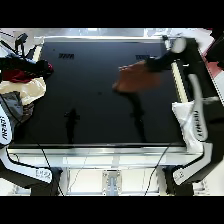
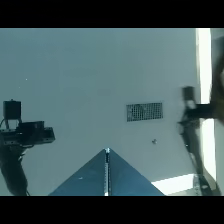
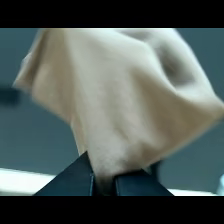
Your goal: Fold the shirts.
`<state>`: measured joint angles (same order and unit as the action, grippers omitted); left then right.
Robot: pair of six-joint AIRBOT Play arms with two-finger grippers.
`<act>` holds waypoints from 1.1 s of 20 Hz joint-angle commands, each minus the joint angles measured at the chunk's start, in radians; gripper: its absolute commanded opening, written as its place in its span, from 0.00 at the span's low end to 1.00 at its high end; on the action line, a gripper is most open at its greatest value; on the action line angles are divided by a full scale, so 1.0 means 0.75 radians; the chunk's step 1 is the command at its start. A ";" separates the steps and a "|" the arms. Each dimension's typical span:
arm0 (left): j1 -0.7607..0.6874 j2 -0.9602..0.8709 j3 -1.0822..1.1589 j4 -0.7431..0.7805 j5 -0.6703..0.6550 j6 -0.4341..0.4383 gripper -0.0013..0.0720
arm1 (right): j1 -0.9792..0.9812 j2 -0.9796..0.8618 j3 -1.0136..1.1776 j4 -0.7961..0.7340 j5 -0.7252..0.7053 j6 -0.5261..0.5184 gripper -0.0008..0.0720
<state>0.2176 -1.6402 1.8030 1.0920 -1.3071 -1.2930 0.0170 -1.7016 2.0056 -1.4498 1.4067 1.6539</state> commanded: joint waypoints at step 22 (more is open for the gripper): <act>-0.001 0.000 0.001 -0.001 -0.001 -0.003 0.03 | -1.242 1.164 -1.832 -0.174 -0.235 -0.172 0.39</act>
<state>0.2173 -1.6402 1.8030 1.0916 -1.3075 -1.2942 -0.8581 -0.8463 0.6449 -1.5997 1.2297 1.5349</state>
